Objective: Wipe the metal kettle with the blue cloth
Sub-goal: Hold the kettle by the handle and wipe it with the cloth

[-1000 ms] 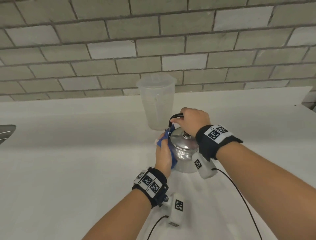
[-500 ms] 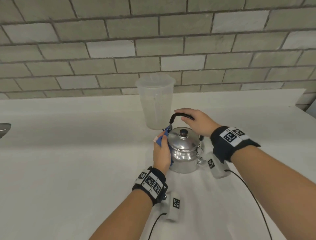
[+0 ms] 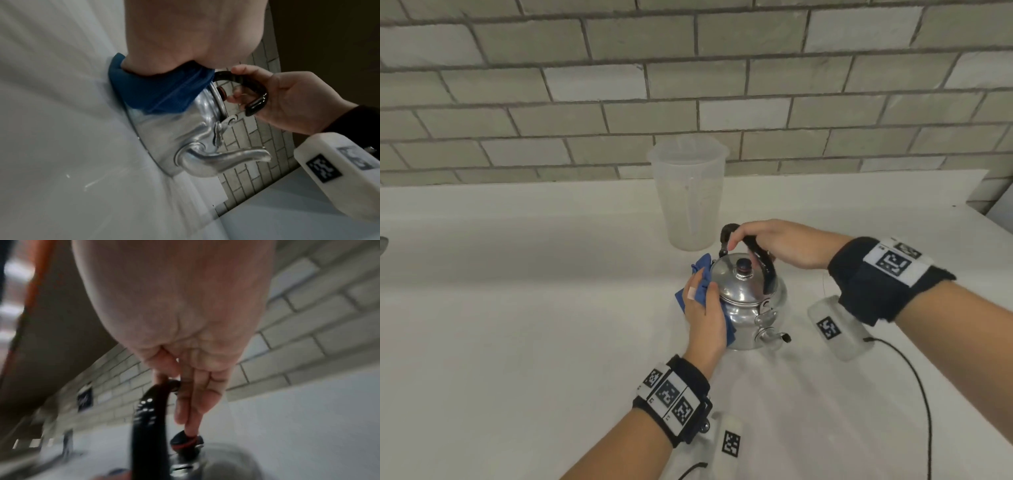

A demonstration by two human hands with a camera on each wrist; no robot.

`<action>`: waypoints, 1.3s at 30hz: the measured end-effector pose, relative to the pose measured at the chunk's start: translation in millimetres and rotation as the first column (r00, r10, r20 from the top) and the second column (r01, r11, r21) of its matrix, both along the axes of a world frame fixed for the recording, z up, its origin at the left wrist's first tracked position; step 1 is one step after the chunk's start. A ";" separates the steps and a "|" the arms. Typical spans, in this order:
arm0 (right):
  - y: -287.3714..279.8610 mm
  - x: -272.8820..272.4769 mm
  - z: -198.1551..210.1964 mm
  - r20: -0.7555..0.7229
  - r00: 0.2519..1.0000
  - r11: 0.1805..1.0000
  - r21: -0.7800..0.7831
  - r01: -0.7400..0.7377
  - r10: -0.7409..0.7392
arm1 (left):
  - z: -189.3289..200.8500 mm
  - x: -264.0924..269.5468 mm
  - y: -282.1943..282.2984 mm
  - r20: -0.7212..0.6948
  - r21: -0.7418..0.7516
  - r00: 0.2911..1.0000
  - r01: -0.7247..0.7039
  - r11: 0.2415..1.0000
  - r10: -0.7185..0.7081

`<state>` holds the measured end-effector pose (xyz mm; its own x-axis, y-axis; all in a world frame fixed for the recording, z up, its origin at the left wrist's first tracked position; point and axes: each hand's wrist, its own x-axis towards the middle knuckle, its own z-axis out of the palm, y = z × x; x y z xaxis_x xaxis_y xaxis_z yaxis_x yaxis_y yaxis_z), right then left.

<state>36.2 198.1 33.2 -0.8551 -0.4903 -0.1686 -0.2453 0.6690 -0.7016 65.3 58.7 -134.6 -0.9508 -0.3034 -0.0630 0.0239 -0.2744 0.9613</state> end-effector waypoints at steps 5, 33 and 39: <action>-6.0 -12.6 25.2 -0.293 0.812 0.727 0.651 -0.217 0.505 | 1.1 -2.9 -4.8 0.039 0.027 0.997 0.069 0.997 -0.070; -37.2 -34.6 -15.0 -0.371 0.928 0.850 0.499 0.172 0.030 | 18.4 19.1 -31.9 0.295 0.404 0.955 -0.142 0.904 0.019; -41.1 -25.3 -16.1 -0.341 0.940 0.813 0.537 0.225 -0.035 | 13.8 29.1 -28.2 0.252 0.399 0.927 -0.363 0.842 0.279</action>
<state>11.0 156.9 17.1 -0.9572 -0.2708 -0.1021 -0.2611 0.9603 -0.0985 94.4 30.5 -120.8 -0.7646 -0.4920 -0.4164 0.0247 -0.6679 0.7438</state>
